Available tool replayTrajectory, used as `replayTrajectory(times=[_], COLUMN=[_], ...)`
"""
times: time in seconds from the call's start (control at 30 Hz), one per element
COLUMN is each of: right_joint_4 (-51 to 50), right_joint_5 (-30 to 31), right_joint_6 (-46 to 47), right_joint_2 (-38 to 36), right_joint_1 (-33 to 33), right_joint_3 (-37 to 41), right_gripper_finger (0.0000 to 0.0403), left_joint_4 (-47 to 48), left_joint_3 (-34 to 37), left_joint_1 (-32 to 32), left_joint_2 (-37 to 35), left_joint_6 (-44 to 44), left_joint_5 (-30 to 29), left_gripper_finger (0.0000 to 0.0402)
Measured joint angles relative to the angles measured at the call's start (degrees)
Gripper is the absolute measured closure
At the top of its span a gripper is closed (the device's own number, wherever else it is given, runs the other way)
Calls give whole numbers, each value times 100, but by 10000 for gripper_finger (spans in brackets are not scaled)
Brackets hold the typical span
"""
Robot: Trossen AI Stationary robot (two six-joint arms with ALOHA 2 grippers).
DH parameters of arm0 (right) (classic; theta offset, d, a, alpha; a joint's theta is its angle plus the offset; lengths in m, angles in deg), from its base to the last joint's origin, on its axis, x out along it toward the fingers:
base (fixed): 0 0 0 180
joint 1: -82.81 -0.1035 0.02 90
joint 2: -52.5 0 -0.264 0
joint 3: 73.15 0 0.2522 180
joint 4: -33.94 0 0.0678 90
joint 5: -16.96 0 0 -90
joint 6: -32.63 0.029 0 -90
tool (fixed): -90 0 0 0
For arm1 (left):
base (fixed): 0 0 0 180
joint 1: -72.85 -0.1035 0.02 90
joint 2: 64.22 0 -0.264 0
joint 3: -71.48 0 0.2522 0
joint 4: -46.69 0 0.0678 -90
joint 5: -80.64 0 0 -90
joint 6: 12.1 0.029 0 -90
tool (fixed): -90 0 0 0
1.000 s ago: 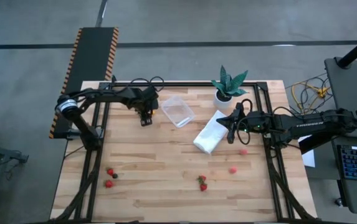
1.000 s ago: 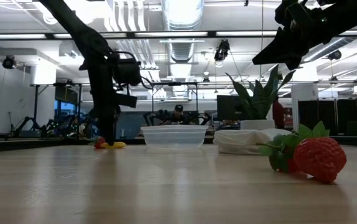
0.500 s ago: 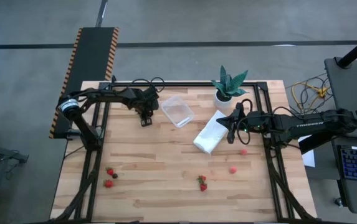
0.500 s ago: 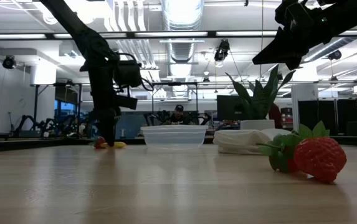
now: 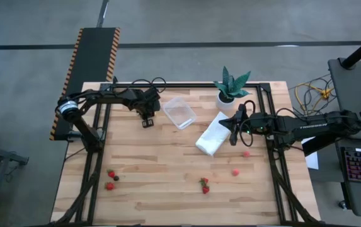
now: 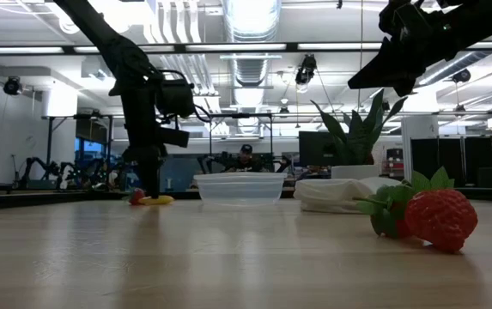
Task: Pick and placing Produce into tupperware
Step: Put the corn into the transparent bin
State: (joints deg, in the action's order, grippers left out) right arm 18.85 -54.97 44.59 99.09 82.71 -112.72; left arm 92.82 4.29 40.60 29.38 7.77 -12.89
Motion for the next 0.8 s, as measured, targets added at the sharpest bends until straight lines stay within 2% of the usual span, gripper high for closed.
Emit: replayTrajectory(times=[0.2,0.43,0.63,0.8], right_joint_4=[-17,-17,-17,-17], right_joint_5=[0,0,0,0], right_joint_6=[0,-2,-4,-22], right_joint_2=[0,0,0,0], right_joint_1=[0,0,0,0], right_joint_3=[0,0,0,0], right_gripper_finger=[394,394,394,394], left_joint_4=[90,656,1076,1000], left_joint_3=[-74,-342,-576,-803], left_joint_1=[4,11,30,216], left_joint_2=[0,-130,-604,-1130], left_joint_6=[-1,0,1,81], left_joint_5=[5,9,6,10], left_gripper_finger=[391,391,391,391])
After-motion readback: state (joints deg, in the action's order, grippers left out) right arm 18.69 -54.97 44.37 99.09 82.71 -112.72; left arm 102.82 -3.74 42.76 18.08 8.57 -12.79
